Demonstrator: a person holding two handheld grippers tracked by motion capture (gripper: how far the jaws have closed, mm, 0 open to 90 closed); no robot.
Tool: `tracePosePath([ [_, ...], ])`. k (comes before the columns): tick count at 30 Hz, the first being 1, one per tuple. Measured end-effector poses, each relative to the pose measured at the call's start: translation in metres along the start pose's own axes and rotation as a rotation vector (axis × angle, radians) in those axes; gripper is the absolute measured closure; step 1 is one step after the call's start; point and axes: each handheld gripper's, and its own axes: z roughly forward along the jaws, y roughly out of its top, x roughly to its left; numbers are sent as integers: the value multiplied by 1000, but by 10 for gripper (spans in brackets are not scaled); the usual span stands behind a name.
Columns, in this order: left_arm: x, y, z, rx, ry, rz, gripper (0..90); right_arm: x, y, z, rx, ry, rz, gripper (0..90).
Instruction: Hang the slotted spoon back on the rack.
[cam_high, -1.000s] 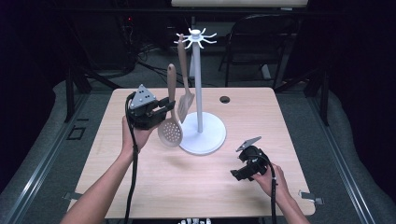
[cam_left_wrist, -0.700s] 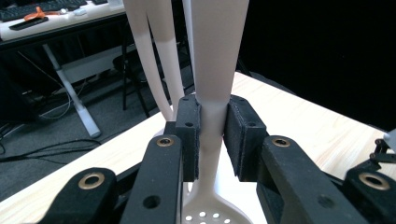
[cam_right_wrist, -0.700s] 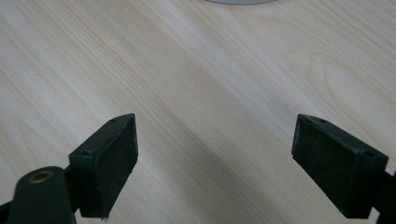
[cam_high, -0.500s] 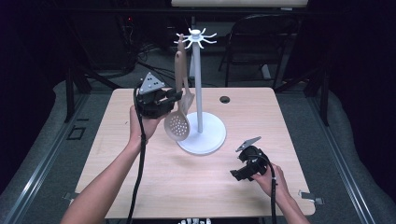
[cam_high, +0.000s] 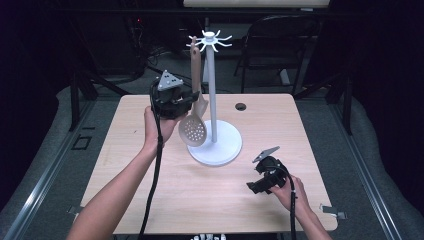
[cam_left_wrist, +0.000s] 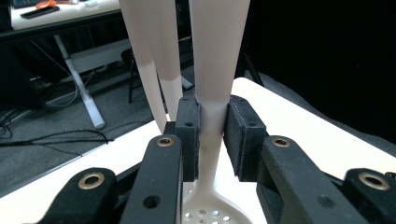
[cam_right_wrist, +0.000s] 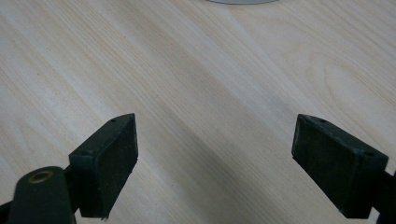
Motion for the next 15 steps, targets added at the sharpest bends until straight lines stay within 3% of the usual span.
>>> tracePosePath([
  [8,-1,4,8,16,17,-1,760,0,0,1,-1,11,6,139],
  [9,-1,5,10,17,18,2,760,1,-1,2,-21,14,19,139],
  [10,-2,5,11,18,19,1,759,0,0,1,1,7,1,139],
  [15,-2,6,17,20,21,-3,758,0,0,1,8,4,-5,139],
])
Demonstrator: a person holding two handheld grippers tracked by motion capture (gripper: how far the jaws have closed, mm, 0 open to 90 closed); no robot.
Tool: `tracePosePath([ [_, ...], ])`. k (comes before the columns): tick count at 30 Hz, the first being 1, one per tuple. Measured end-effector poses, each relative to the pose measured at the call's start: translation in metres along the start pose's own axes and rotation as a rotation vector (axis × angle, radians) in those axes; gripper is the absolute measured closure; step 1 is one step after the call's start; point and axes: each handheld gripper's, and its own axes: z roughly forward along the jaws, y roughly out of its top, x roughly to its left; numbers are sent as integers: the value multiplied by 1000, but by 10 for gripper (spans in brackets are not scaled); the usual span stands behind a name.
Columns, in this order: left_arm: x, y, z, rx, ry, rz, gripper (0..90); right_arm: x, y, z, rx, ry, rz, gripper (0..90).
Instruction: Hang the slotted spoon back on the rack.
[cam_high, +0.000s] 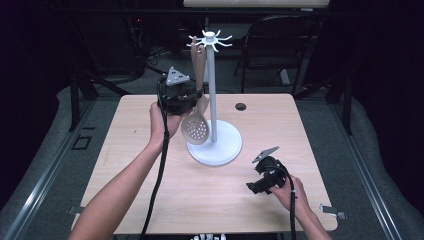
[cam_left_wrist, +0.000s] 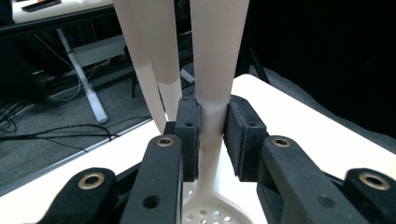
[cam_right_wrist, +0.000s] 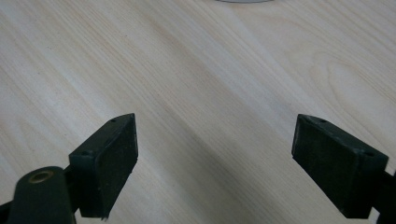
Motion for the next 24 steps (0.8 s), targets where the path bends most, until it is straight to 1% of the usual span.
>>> tracePosePath([
  [4,1,-2,6,8,-4,-2,756,0,0,0,2,0,0,139],
  [6,2,-3,8,-2,-10,-5,753,0,0,0,5,0,-1,139],
  [9,2,-2,8,-7,-8,5,739,0,0,0,0,2,1,139],
  [11,2,-2,7,-11,-9,11,710,0,0,0,5,3,1,139],
  [15,0,-2,3,-15,-7,13,578,0,0,0,-2,4,2,139],
  [16,-1,-3,2,-10,0,18,548,1,-1,1,-25,7,18,139],
  [17,-1,-3,1,-4,3,24,517,0,0,0,-6,2,0,139],
  [18,-2,-4,0,-5,3,23,485,0,0,0,-7,1,0,139],
  [21,-3,-6,-5,1,6,41,408,1,0,0,-12,5,5,139],
  [23,-2,-9,-9,2,2,47,372,0,0,0,-1,2,0,139],
  [24,-2,-11,-11,2,-2,45,355,1,0,0,-10,8,10,139],
])
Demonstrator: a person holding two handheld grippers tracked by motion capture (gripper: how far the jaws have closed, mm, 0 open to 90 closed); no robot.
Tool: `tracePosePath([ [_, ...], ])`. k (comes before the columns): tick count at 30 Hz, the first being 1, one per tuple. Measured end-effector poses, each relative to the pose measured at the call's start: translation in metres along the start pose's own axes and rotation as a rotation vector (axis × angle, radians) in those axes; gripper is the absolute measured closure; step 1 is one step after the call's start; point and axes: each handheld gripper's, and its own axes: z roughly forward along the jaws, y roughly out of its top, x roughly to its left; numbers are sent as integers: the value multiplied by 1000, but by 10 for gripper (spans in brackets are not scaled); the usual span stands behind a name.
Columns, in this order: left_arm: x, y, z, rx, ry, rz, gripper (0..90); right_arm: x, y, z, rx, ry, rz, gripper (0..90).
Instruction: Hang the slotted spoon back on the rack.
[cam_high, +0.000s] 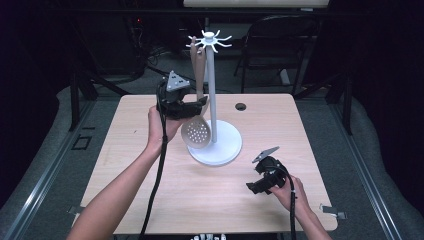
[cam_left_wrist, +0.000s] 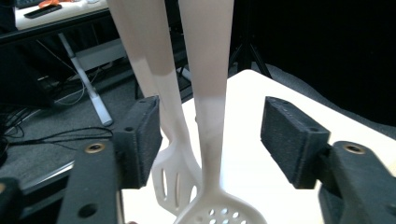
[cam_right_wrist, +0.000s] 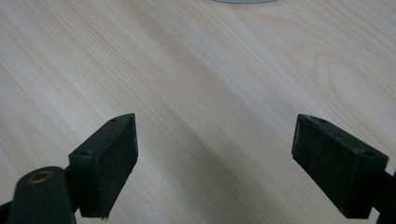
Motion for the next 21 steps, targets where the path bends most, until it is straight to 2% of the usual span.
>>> tracePosePath([
  [10,4,-15,-25,9,-18,12,168,0,0,0,14,-9,-11,139],
  [14,5,-22,-37,17,-17,24,151,-1,0,1,4,-4,3,139],
  [18,8,-33,-49,19,-19,15,148,-1,0,-1,10,-17,-1,139],
  [21,9,-45,-55,41,-14,11,143,-1,1,-1,9,-22,-4,139],
])
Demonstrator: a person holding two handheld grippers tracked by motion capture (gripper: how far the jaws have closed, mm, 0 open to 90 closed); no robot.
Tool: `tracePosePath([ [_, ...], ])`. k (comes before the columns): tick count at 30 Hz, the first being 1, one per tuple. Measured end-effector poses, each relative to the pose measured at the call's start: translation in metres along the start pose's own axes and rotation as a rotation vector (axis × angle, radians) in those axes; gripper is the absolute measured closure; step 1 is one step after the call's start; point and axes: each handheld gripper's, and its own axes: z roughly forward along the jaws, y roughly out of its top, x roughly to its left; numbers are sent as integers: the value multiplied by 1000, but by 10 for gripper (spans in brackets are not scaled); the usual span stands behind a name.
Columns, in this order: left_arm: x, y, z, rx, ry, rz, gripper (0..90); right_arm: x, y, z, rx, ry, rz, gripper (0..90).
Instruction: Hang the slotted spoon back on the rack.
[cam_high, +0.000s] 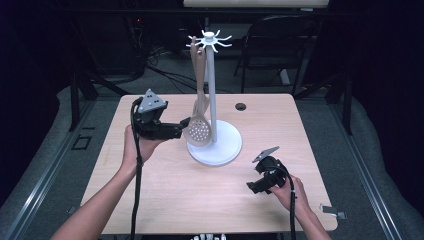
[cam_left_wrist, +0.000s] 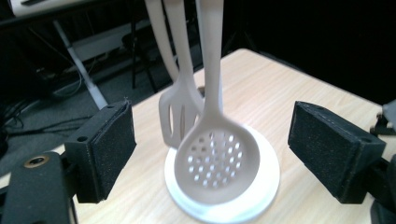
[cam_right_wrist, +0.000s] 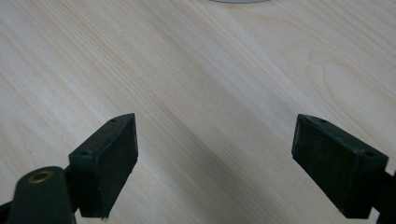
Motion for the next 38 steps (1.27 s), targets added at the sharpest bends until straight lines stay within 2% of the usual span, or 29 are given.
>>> tracePosePath([
  [4,4,-18,-8,30,10,-6,135,-1,0,-1,-1,-7,-4,139],
  [6,7,-26,-13,39,13,-23,126,-1,0,0,-2,-7,-6,139],
  [8,9,-37,-18,68,19,-27,124,0,0,0,0,-11,-5,139],
  [10,12,-46,-22,85,30,-22,120,2,0,1,-29,-7,18,139],
  [12,15,-57,-27,89,36,-45,116,1,1,-1,-3,-25,-7,139],
  [17,23,-86,-34,130,56,-102,109,3,2,0,2,-25,-15,139],
  [19,25,-95,-36,145,71,-117,107,4,2,2,-7,-14,-10,139],
  [21,26,-106,-37,165,71,-142,107,4,2,2,13,-22,-23,139],
  [28,22,-140,-34,235,88,-154,109,5,2,4,25,-25,-32,140],
  [31,21,-153,-33,239,83,-170,108,6,1,4,6,-24,-21,140],
  [32,23,-157,-32,244,69,-181,107,5,1,3,22,-35,-40,140],
  [36,25,-164,-31,242,66,-197,99,4,1,0,16,-42,-46,140],
  [37,26,-166,-30,248,64,-201,97,5,0,1,-8,-42,-24,140],
  [38,27,-168,-29,253,66,-202,93,4,1,-1,14,-48,-45,140],
])
